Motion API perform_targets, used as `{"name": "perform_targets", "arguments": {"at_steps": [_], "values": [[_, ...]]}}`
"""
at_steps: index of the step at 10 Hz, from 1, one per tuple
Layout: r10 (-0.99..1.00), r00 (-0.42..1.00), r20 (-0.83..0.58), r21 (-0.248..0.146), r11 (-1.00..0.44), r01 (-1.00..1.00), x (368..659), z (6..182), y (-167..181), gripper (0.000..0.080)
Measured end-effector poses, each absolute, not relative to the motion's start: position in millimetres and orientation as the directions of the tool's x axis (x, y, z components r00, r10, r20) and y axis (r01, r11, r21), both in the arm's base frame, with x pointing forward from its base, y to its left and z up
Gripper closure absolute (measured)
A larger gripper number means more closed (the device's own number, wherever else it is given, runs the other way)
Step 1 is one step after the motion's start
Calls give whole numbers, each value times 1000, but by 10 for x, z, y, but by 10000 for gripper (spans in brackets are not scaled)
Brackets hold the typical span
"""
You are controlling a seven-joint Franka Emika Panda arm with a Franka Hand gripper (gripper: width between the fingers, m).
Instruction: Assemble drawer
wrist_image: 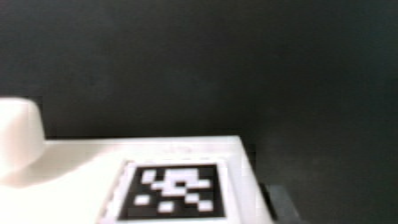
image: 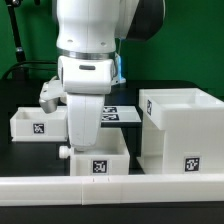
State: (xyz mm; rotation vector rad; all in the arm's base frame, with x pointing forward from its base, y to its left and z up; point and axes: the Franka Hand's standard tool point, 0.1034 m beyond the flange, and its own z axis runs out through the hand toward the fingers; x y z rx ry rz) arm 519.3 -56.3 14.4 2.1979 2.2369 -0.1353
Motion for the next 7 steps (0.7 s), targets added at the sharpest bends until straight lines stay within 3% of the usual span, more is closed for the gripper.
{"name": "perform_targets", "arguments": {"at_steps": [3, 5, 7], "values": [[998, -21, -61, -47, 18, 999, 5225, 129, -534, 756], [998, -12, -60, -79, 8, 997, 5209, 137, -526, 756], [998, -11, -60, -83, 6, 997, 5200, 134, -532, 756]]}}
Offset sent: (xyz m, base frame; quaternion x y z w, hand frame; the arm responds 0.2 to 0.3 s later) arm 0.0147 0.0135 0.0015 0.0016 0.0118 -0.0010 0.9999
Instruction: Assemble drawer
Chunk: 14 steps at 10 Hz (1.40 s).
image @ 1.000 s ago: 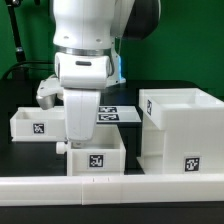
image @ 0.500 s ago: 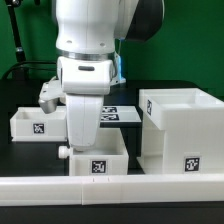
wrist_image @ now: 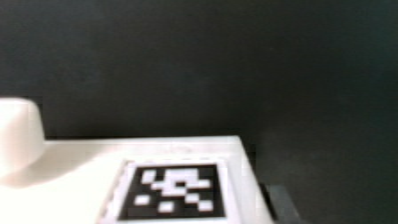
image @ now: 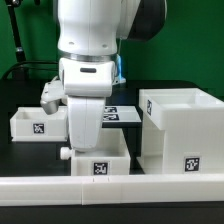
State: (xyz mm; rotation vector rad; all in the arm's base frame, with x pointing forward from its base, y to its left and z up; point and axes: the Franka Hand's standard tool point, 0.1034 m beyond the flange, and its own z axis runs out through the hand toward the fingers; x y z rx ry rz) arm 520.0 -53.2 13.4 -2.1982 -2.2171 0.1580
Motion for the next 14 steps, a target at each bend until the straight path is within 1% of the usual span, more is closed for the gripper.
{"name": "perform_targets", "arguments": {"at_steps": [1, 4, 6, 7, 8, 10, 11, 12, 13, 14], "values": [[998, -10, -60, -106, 4, 994, 5191, 143, -531, 756], [998, -13, -59, -144, 4, 990, 5263, 183, -514, 756], [998, -7, -60, -124, -1, 992, 5276, 171, -514, 755], [998, -6, -60, -122, -1, 993, 5279, 171, -518, 755], [998, -5, -60, -101, -1, 995, 5293, 163, -521, 755], [998, -5, -60, -106, -2, 994, 5274, 153, -522, 755], [998, -3, -59, -37, 1, 999, 5334, 146, -505, 755], [998, -1, -57, 23, 2, 1000, 5332, 129, -481, 755], [998, 0, -56, -8, -1, 1000, 5296, 119, -472, 755], [998, -2, -55, 11, 3, 1000, 5353, 137, -458, 755]]}}
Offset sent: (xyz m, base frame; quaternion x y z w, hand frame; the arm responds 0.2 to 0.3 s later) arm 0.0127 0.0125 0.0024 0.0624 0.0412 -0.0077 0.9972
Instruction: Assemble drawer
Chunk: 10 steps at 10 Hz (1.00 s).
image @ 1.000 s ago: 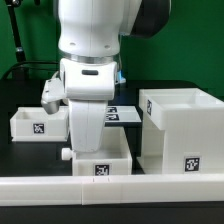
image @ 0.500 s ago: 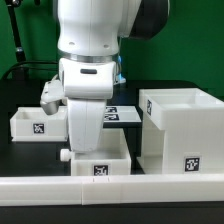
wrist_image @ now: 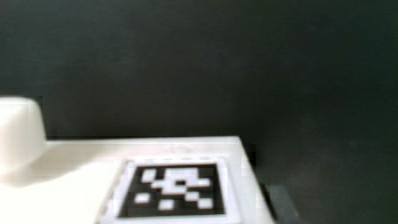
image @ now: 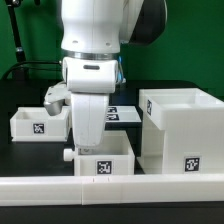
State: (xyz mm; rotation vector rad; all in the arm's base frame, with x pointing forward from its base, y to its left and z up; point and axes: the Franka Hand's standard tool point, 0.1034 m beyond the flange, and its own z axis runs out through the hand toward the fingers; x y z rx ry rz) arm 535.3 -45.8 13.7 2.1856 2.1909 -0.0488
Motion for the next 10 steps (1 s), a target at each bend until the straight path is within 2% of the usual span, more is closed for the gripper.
{"name": "perform_targets", "arguments": {"at_steps": [1, 2, 7, 8, 10], "values": [[999, -3, -53, 100, 8, 995, 5390, 133, -441, 755], [999, 0, -53, 120, 6, 993, 5327, 99, -450, 755], [999, 8, -53, 104, -2, 995, 5318, 59, -288, 755], [998, 10, -54, 86, -5, 996, 5318, 60, -284, 755], [998, 21, -55, 81, -16, 997, 5307, 58, -337, 755]]}}
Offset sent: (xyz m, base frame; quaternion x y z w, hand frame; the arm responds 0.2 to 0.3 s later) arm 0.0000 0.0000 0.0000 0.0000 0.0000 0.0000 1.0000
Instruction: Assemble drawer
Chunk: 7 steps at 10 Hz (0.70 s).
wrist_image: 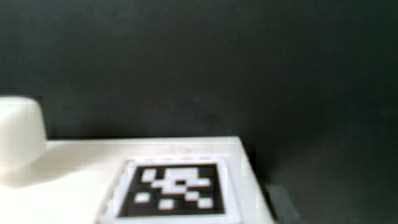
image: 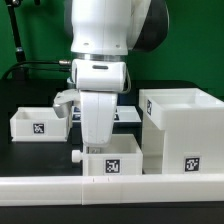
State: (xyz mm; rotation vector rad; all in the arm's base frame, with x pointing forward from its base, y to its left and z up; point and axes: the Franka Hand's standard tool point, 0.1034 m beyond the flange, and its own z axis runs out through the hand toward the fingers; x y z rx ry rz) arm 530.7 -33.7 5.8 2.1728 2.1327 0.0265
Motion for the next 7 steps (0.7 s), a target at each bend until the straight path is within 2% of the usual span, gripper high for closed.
{"name": "perform_targets", "arguments": {"at_steps": [2, 7], "values": [[998, 16, -56, 61, -13, 998, 5317, 62, -296, 755], [998, 2, -62, 58, 1, 998, 5397, 84, -280, 755]]}}
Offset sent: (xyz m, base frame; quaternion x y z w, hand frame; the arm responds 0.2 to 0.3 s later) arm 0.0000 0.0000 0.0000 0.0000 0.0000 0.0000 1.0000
